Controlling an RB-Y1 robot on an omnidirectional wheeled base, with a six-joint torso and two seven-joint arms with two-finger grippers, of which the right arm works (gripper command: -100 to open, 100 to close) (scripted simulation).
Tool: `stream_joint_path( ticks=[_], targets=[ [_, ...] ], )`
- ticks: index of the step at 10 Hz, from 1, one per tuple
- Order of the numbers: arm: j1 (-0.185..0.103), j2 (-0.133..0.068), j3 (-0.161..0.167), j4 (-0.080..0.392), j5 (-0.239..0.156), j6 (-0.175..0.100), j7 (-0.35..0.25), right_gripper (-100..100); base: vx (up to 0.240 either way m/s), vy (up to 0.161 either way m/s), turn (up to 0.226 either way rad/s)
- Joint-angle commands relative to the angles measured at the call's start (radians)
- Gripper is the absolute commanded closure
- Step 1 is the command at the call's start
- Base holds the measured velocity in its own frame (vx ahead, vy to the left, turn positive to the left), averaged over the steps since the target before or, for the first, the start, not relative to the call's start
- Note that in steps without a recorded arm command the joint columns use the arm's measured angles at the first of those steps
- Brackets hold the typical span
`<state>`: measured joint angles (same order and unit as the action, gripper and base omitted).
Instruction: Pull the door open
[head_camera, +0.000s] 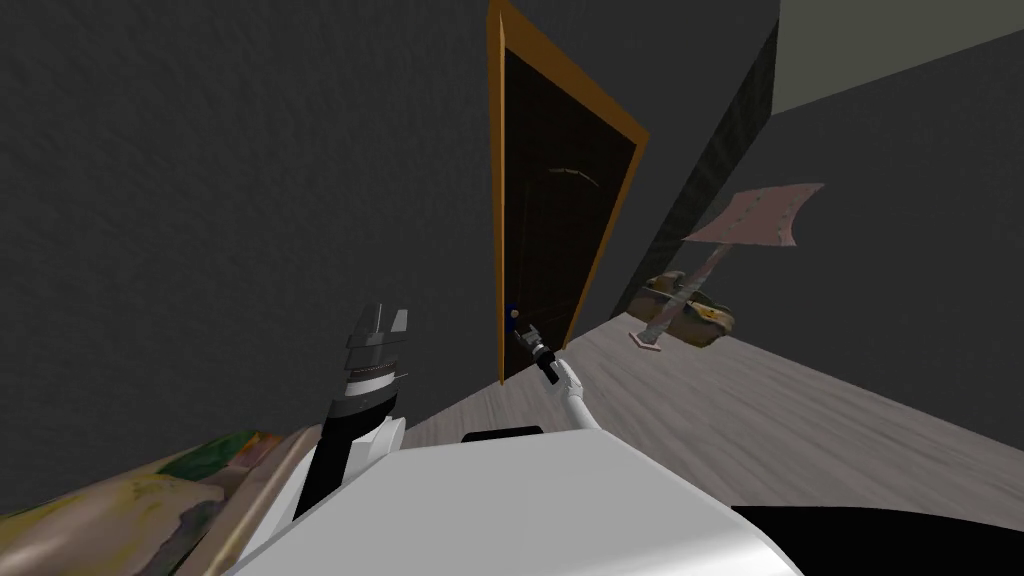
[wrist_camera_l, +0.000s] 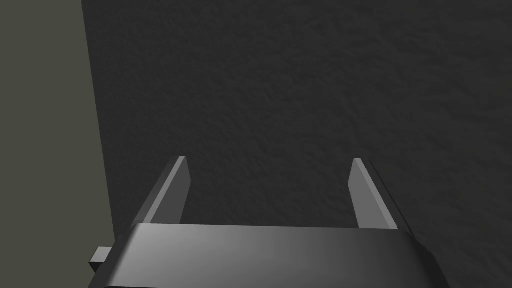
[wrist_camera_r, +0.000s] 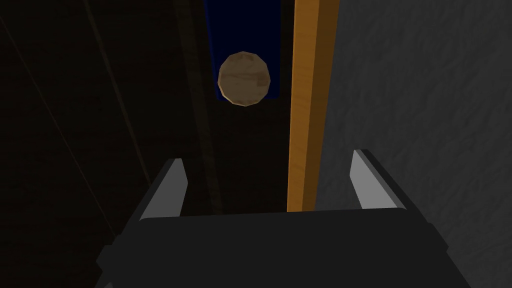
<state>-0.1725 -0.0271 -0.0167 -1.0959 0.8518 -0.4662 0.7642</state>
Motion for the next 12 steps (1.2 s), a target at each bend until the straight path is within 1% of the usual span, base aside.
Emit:
stream_joint_path(
  ticks=[1, 7, 8, 9, 12],
  targets=[
    [-0.002, -0.003, -0.033, 0.004, -0.004, 0.000, 0.010, -100, 0.004, 0.020, 0.191],
    [-0.003, -0.020, -0.162, 0.009, -0.018, 0.006, 0.031, -100, 0.013, 0.016, 0.217],
    [-0.003, -0.023, -0.206, 0.011, -0.023, 0.008, 0.038, -100, 0.042, 0.009, 0.357],
    [-0.003, -0.024, -0.227, 0.012, -0.025, 0.009, 0.041, -100, 0.044, 0.002, 0.297],
    [-0.004, -0.024, -0.288, 0.014, -0.032, 0.011, 0.051, -100, 0.031, -0.004, 0.187]
  ],
)
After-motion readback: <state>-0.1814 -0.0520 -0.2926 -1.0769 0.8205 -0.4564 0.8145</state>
